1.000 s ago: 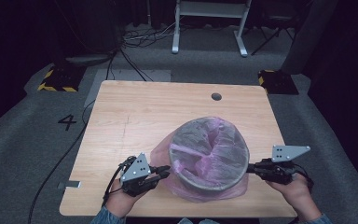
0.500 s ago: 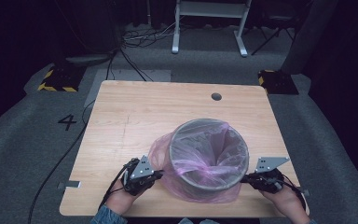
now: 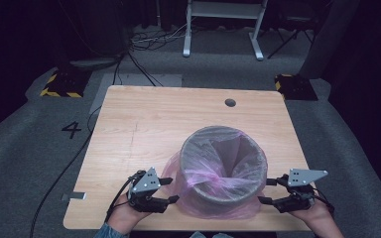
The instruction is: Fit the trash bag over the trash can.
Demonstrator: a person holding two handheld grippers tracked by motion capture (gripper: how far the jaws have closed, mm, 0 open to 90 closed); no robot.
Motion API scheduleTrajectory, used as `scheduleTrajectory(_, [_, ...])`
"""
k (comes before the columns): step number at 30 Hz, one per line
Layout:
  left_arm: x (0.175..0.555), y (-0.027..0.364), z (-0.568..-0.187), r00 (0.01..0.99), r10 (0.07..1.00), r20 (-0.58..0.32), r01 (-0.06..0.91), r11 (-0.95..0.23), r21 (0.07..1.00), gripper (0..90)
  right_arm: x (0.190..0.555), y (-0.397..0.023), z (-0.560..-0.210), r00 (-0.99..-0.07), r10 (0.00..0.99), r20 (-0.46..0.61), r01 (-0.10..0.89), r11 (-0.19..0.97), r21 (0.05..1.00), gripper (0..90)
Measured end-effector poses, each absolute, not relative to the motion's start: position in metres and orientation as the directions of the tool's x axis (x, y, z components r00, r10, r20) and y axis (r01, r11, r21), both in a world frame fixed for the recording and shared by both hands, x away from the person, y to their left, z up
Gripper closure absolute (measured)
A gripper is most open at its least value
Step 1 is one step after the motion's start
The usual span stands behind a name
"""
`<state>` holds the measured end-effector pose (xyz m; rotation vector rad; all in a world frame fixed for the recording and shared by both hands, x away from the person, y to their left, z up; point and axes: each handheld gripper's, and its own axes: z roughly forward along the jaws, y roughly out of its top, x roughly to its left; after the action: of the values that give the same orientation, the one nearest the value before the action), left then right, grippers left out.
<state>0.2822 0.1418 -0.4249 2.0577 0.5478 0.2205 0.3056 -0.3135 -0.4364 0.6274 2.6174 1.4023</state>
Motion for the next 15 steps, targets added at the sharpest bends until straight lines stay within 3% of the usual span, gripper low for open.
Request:
scheduleTrajectory(2, [0.282,0.138,-0.417,0.893,0.448,-0.042,0.256,-0.43,0.866,48.9,0.303,-0.304,-0.429,-0.926,0.362,0.101,0.275,0.469,0.84,32.3])
scheduleTrajectory(3, [0.282,0.136,-0.415,0.895,0.444,-0.033,0.243,-0.427,0.871,58.5,0.302,-0.298,-0.427,-0.935,0.344,0.085,0.253,0.479,0.841,44.1])
scheduleTrajectory(5, [0.282,0.133,-0.412,0.883,0.469,0.01,0.219,-0.43,0.876,78.1,0.302,-0.29,-0.426,-0.94,0.337,0.052,0.232,0.52,0.822,79.5])
scheduleTrajectory(6, [0.284,0.133,-0.412,0.875,0.485,0.019,0.222,-0.435,0.873,83.9,0.303,-0.288,-0.427,-0.937,0.347,0.047,0.236,0.526,0.817,88.8])
scheduleTrajectory(8, [0.29,0.135,-0.416,0.857,0.516,0.015,0.248,-0.437,0.864,89.0,0.31,-0.285,-0.431,-0.918,0.388,0.077,0.291,0.531,0.796,89.8])
scheduleTrajectory(15, [0.31,0.137,-0.441,0.827,0.562,-0.007,0.325,-0.468,0.822,89.8,0.322,-0.275,-0.467,-0.893,0.439,0.097,0.374,0.604,0.704,89.7])
